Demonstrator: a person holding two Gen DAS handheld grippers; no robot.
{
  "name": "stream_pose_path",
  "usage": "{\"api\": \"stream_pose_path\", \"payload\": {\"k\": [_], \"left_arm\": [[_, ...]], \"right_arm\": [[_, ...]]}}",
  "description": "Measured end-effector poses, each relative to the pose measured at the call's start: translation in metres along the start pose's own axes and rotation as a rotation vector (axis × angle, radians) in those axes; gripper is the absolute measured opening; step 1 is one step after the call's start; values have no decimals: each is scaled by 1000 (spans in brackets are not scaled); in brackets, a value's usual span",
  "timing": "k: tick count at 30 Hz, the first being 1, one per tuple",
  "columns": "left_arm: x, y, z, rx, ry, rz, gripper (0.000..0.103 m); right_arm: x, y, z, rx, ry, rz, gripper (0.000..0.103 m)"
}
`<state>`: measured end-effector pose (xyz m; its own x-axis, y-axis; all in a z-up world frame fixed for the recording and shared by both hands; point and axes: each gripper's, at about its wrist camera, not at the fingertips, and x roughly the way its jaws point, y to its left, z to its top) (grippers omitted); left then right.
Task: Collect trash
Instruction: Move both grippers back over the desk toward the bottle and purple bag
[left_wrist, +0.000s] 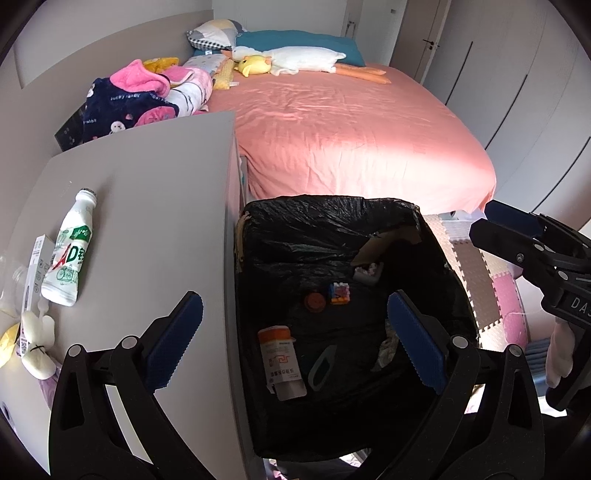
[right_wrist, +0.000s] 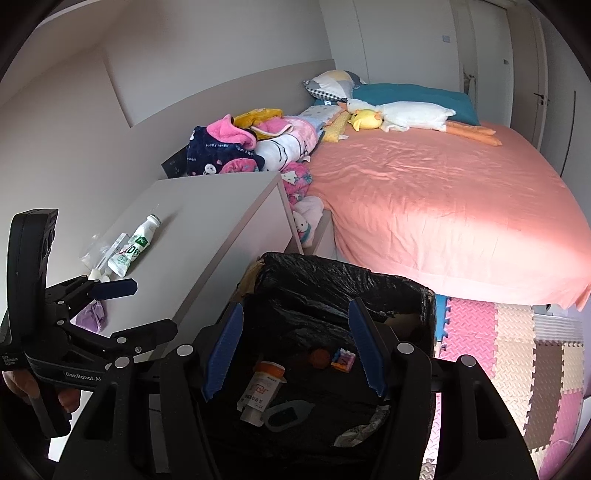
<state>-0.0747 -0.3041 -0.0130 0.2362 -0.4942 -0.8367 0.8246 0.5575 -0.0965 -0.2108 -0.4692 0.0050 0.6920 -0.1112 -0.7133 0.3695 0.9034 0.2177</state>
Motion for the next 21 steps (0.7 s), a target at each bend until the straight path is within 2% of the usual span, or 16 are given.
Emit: {"api": "stream_pose_path", "payload": {"k": [21], "left_arm": [[-14, 68, -35, -198, 3, 116, 97]], "right_arm": [[45, 67, 11, -140, 91, 113, 60]]}}
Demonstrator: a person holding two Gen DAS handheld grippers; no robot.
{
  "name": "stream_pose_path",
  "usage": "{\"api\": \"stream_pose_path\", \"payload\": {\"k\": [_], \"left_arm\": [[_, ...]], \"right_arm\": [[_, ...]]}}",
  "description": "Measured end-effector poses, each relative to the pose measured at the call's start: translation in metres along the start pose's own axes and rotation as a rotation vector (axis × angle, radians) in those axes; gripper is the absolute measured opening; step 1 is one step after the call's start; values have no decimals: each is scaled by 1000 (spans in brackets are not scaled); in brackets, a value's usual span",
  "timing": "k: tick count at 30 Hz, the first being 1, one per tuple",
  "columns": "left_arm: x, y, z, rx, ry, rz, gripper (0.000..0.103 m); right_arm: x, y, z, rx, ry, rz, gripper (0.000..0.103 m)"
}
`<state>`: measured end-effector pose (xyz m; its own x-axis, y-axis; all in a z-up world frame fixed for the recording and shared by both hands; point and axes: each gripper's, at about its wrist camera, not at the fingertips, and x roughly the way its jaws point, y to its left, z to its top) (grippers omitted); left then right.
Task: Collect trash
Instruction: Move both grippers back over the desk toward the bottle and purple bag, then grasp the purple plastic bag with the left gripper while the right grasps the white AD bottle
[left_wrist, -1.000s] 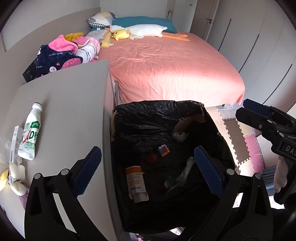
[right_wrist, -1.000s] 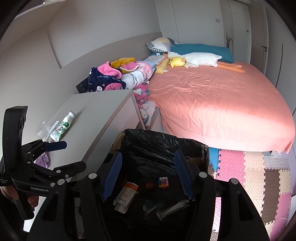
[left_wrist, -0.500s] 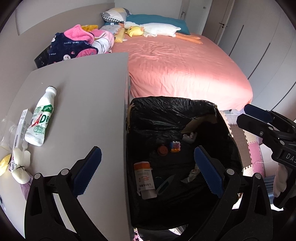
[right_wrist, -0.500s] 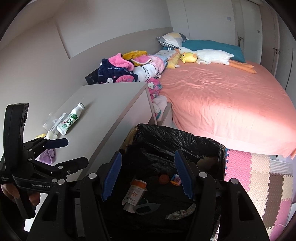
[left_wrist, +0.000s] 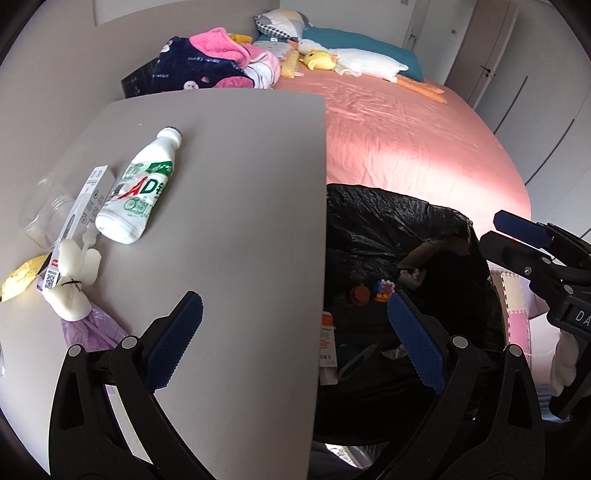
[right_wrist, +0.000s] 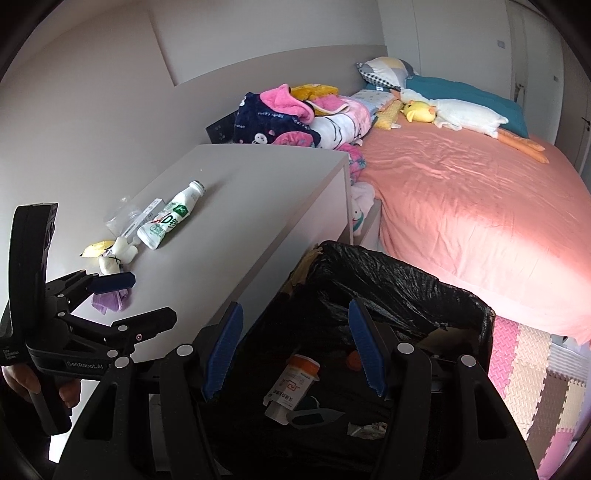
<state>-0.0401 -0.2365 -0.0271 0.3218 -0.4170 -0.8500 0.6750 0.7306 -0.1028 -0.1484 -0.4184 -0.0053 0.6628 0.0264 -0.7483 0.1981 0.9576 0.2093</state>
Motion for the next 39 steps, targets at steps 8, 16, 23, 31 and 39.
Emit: {"api": "stream_pose_path", "payload": {"k": [8, 16, 23, 31, 39], "left_arm": [[-9, 30, -13, -73, -2, 67, 97], [-20, 63, -26, -181, -2, 131, 97], [-25, 93, -36, -273, -13, 186, 97], [-24, 127, -41, -404, -39, 188, 97], [-8, 158, -45, -549, -11, 140, 77]], "right_arm": [[22, 29, 10, -59, 34, 66, 60], [43, 59, 20, -127, 69, 133, 61], [59, 84, 28, -181, 90, 177, 61], [81, 104, 43, -170, 111, 207, 70], [108, 120, 60, -119, 122, 206, 76]]}}
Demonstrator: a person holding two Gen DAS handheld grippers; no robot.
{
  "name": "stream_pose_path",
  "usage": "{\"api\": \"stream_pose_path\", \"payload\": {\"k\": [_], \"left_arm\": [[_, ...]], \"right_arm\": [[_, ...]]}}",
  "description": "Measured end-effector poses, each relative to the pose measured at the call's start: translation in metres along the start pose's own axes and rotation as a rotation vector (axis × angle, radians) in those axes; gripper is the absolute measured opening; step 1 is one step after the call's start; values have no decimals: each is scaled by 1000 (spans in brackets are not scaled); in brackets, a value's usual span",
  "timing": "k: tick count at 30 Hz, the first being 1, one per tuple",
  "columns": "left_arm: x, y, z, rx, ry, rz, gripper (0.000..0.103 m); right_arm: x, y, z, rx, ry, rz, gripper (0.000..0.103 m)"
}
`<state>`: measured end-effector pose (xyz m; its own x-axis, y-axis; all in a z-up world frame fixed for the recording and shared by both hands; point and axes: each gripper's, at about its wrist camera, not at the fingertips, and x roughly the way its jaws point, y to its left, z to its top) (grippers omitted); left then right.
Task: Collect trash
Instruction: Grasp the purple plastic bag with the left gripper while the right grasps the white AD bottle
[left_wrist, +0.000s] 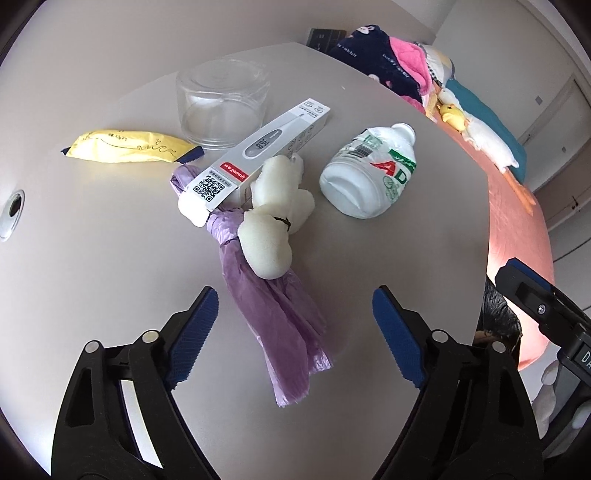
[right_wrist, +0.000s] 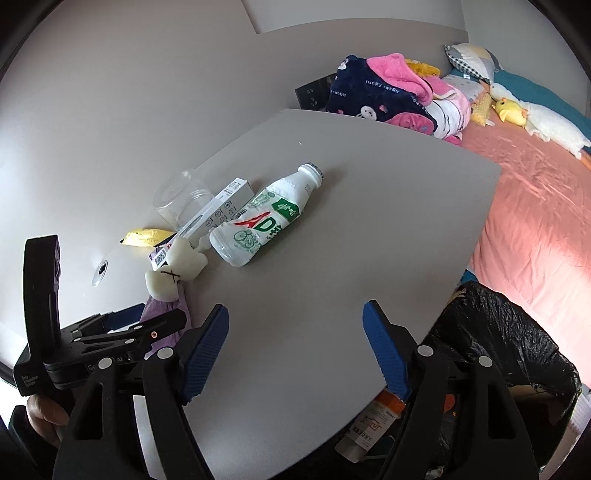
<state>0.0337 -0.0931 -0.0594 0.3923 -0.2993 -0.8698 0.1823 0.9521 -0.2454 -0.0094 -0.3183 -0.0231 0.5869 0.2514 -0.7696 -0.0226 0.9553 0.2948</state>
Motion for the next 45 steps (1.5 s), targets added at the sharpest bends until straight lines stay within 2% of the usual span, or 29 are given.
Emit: {"api": "stream_pose_path", "payload": {"k": [4, 6, 11, 16, 19, 21, 27, 37, 38, 39, 40, 41, 45], "left_arm": [[12, 7, 3, -38, 35, -2, 62], [12, 7, 4, -41, 28, 16, 60], [12, 11, 8, -35, 11, 57, 48], [13, 19, 11, -16, 10, 94, 27], [11, 26, 12, -21, 14, 75, 23], [10, 28, 11, -12, 17, 85, 23], [5, 37, 5, -12, 21, 72, 23], [2, 43, 4, -28, 36, 21, 26], [3, 42, 5, -23, 40, 18, 29], [2, 41, 5, -21, 42, 17, 43], [1, 42, 4, -28, 46, 22, 67], [0, 42, 3, -35, 50, 34, 73], [-3, 42, -7, 0, 46, 54, 73]], "right_arm": [[15, 5, 12, 10, 11, -4, 75], [21, 8, 18, 12, 12, -6, 76], [40, 15, 30, 44, 19, -6, 76], [63, 20, 43, 101, 34, 2, 76], [77, 22, 50, 133, 49, 2, 76], [85, 22, 53, 161, 62, -22, 80], [107, 27, 62, 221, 78, -44, 83], [133, 48, 71, 181, 96, -100, 84], [134, 50, 71, 171, 95, -110, 84], [134, 52, 70, 157, 90, -114, 84], [135, 54, 69, 149, 93, -115, 84], [136, 55, 69, 139, 91, -119, 84], [134, 57, 66, 118, 90, -118, 81]]}}
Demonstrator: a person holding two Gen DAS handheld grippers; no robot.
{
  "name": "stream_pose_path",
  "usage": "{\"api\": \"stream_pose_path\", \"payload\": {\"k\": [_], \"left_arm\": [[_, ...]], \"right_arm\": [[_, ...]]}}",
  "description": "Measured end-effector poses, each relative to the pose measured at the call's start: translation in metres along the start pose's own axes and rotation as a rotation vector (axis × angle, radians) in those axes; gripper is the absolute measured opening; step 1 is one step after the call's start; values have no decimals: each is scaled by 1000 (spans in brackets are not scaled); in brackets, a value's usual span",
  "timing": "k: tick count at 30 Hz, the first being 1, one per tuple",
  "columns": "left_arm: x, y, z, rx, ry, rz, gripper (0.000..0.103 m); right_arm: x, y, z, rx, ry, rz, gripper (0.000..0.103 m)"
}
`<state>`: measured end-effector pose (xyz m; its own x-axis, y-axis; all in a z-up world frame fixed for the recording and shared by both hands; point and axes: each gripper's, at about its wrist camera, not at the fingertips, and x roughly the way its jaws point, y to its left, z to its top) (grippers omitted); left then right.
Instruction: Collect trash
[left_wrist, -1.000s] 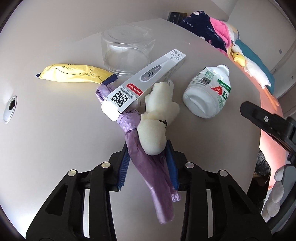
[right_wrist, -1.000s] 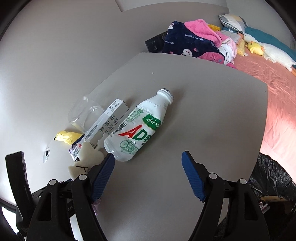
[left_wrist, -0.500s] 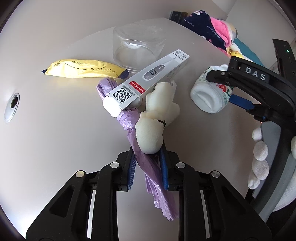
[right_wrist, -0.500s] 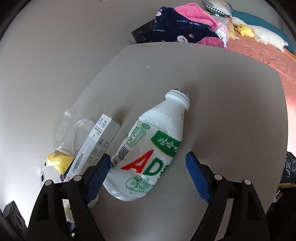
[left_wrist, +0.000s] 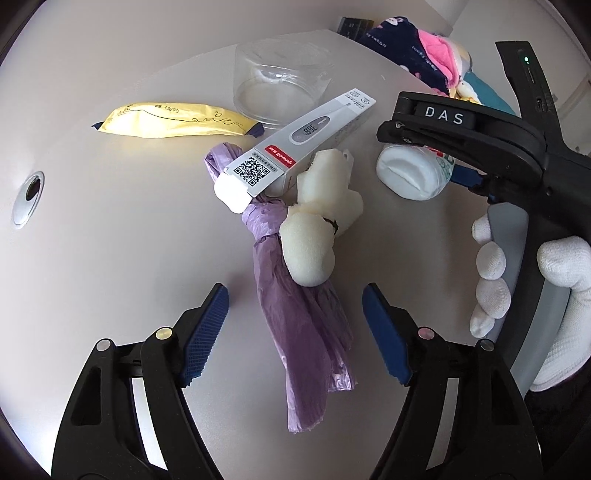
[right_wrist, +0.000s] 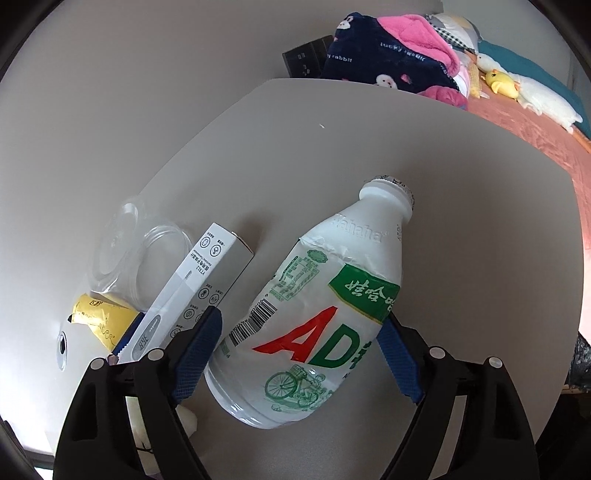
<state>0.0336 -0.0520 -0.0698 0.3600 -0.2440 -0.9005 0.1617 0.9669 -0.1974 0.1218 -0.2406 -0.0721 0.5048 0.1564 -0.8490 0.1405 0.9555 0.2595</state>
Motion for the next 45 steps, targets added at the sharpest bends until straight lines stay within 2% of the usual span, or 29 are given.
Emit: {"api": "stream_pose_path", "payload": {"k": [2, 3, 4, 7, 10, 13, 15, 19, 25, 32, 36, 39, 41, 43, 45], "left_arm": [[-1, -1, -3, 11, 1, 4, 73], [-1, -1, -4, 14, 1, 7, 70], [-2, -2, -5, 22, -4, 15, 58], [-4, -2, -6, 44, -3, 9, 31], [-4, -1, -7, 34, 1, -3, 14], [-11, 3, -8, 15, -33, 17, 7], [-20, 7, -6, -3, -63, 26, 6], [-41, 15, 0, -19, -129, 37, 5], [-78, 18, 2, -25, -227, 35, 5], [-114, 3, 1, 12, -313, 33, 5], [-123, -10, 3, 30, -350, 21, 0], [-126, -17, -1, 53, -353, 15, 0], [-120, -15, -1, 42, -319, 11, 0], [-116, -9, -5, 7, -326, 49, 0], [-109, -5, -8, 10, -301, 69, 0]], "right_arm": [[-3, -1, -1, 2, 1, 12, 71], [-4, -1, -1, 1, 4, 14, 69], [-5, -1, -1, -4, 6, 20, 64], [-8, -2, -2, -8, 16, 32, 61], [-12, -5, -2, -3, 22, 57, 55], [-20, -5, -3, -24, 5, 64, 48], [-28, -3, -3, -49, -16, 62, 45], [-42, -3, -2, -69, -44, 77, 28], [-65, -7, -4, -87, -94, 86, 27], [-93, -18, -4, -70, -145, 94, 27], [-112, -26, -9, -72, -182, 92, 27], [-123, -33, -11, -66, -203, 87, 27], [-130, -37, -13, -68, -214, 76, 27], [-134, -40, -15, -69, -217, 72, 27], [-135, -43, -18, -64, -215, 69, 27]]}}
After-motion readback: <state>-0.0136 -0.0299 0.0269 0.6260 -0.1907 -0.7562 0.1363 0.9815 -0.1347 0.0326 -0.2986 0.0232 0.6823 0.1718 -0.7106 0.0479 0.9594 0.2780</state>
